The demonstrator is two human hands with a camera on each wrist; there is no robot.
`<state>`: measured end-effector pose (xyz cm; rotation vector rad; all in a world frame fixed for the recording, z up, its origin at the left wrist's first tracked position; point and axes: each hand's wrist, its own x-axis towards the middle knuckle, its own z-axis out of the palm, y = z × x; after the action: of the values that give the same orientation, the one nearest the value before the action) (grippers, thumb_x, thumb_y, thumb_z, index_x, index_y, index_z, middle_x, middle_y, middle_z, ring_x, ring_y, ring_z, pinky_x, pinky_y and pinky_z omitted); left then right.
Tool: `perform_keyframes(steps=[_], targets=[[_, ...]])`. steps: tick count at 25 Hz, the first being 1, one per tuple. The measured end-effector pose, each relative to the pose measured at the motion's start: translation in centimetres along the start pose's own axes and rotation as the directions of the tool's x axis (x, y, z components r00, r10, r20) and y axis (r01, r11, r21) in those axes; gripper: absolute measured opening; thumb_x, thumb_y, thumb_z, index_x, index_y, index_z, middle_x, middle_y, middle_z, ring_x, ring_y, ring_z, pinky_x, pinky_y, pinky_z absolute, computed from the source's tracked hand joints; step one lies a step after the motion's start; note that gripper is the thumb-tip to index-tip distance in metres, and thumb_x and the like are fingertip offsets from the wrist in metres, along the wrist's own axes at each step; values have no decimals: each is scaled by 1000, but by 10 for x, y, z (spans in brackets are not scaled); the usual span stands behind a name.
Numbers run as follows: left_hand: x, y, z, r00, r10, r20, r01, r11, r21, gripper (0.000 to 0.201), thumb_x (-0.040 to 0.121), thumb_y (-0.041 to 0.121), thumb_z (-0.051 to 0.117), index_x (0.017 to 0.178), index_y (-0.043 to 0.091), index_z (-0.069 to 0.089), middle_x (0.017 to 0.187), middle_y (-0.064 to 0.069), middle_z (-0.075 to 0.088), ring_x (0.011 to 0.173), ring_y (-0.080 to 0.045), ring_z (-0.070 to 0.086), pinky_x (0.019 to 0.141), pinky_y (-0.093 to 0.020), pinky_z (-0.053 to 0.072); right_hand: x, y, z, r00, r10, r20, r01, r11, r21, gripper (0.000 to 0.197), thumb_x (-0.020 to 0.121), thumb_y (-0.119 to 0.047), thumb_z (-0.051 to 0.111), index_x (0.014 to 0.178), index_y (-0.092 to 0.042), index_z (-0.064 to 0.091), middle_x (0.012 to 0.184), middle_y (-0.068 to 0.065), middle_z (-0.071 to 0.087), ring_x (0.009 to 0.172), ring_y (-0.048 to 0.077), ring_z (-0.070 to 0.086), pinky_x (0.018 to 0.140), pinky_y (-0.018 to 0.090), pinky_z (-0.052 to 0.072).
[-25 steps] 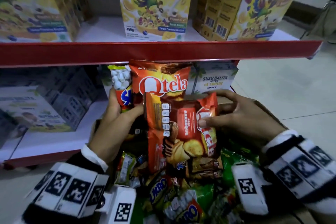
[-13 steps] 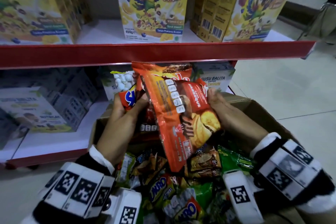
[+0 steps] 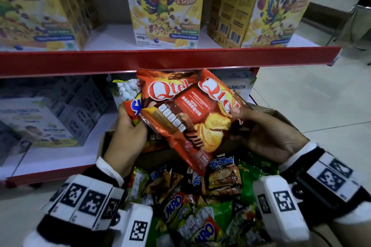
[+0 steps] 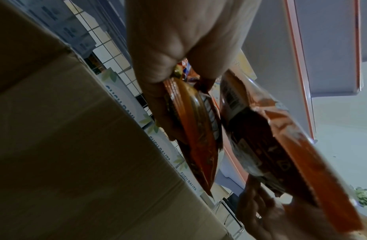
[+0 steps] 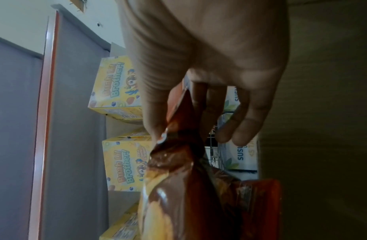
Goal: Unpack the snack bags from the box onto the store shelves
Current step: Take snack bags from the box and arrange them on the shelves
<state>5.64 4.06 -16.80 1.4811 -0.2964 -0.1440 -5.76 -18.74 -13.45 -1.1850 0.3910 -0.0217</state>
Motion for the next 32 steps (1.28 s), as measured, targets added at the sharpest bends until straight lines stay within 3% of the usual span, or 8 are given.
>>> perform_keyframes(steps=[2, 7, 10, 13, 16, 22, 29, 32], targets=[[0, 2, 3, 1000, -3, -9, 3, 1000, -29, 52, 82, 40, 59, 128, 24, 42, 122, 3, 63, 113, -14, 61, 101, -41, 47, -1, 0, 0, 997, -17, -74, 26, 993, 112, 45, 56, -28, 83, 97, -14, 69, 92, 7, 73, 80, 19, 72, 60, 33, 56], [3, 2, 5, 994, -108, -10, 106, 990, -97, 30, 89, 32, 60, 116, 34, 47, 116, 2, 67, 102, -16, 67, 92, -41, 53, 3, 5, 7, 983, 62, -172, -21, 973, 231, 35, 74, -40, 68, 98, -15, 63, 78, 5, 74, 71, 19, 73, 63, 44, 57], [4, -1, 6, 989, -149, 7, 149, 982, -114, 41, 89, 32, 60, 126, 31, 45, 119, -1, 67, 104, -19, 67, 91, -42, 53, 4, 8, 12, 981, 177, -86, -157, 967, 202, 52, 88, -56, 47, 115, -13, 61, 100, 10, 74, 93, 26, 71, 82, 54, 54], [6, -8, 6, 983, -183, 15, 184, 975, -123, 47, 88, 35, 61, 131, 31, 43, 117, 1, 68, 102, -19, 68, 89, -43, 54, 2, 11, 15, 986, 135, 100, -145, 985, 96, 53, 81, -32, 65, 130, -16, 53, 120, 13, 66, 110, 32, 64, 90, 55, 50], [13, -15, 8, 982, -189, -4, 187, 973, -132, 55, 82, 39, 64, 133, 31, 42, 116, 4, 69, 99, -14, 69, 86, -40, 56, 18, 21, 10, 997, 71, 39, -76, 990, 115, 78, 62, -2, 72, 133, -12, 43, 118, 16, 67, 106, 33, 65, 86, 50, 53], [27, -19, 9, 972, -236, -18, 232, 964, -129, 62, 88, 38, 62, 142, 30, 33, 131, 5, 60, 117, -17, 60, 99, -47, 48, 45, 41, 25, 995, -15, -96, 31, 985, 167, 67, 60, -13, 82, 121, -15, 53, 109, 8, 71, 96, 27, 70, 71, 37, 58], [-16, 19, 8, 870, -492, 24, 491, 863, -121, 61, 78, 45, 65, 134, 33, 46, 125, 5, 65, 114, -20, 62, 100, -52, 46, -6, 33, 38, 972, 127, -200, -104, 987, 124, 64, 51, -31, 91, 110, -25, 66, 115, 3, 70, 106, 24, 66, 89, 46, 52], [-27, 69, 9, 818, -574, 49, 576, 814, -78, 61, 78, 42, 65, 135, 33, 45, 125, 3, 65, 113, -23, 63, 99, -54, 46, -43, 4, 57, 952, 196, -237, -164, 975, 151, 61, 53, -30, 88, 110, -25, 67, 114, 2, 70, 105, 23, 67, 86, 43, 54]])
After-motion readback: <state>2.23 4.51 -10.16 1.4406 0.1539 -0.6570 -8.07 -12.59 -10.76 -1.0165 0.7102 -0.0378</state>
